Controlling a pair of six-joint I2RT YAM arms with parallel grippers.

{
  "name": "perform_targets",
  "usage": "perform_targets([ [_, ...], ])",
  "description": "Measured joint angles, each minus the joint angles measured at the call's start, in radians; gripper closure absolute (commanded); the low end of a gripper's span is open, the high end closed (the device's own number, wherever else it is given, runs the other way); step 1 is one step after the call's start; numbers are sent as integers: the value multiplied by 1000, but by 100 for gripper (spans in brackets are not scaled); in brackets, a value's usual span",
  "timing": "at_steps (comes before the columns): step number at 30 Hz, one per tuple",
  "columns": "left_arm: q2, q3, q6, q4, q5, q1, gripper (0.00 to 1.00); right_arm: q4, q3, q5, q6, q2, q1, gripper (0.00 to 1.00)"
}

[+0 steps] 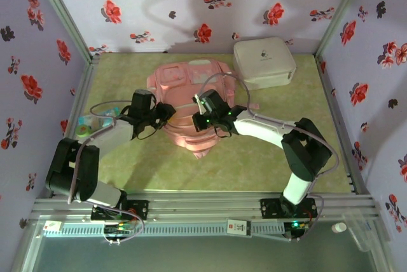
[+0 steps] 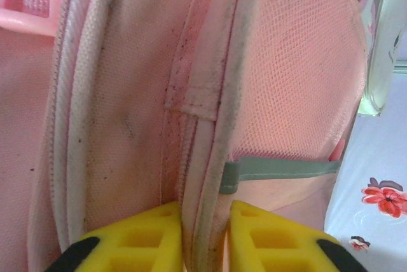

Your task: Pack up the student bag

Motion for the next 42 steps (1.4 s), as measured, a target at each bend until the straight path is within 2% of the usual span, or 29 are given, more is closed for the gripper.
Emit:
perform_targets([
  [4,0,14,22,-30,-10,0,100,2,-51,39,11,-37,-5,100],
  [9,-1,27,51,-55,-11,3,100,-8,-137,64,15,-133,-51,100],
  [16,-5,51,103,-105,-11,7,100,-50,-185,104,5,-184,-127,100],
  [22,-10,91,191,-191,-14,17,100,-53,-184,119,-65,-185,-181,100],
  [33,2,181,364,-352,-22,31,100,-83,-105,118,-272,-117,-220,100],
  [42,29,223,499,-413,-17,33,100,-82,-65,95,-308,-95,-244,100],
])
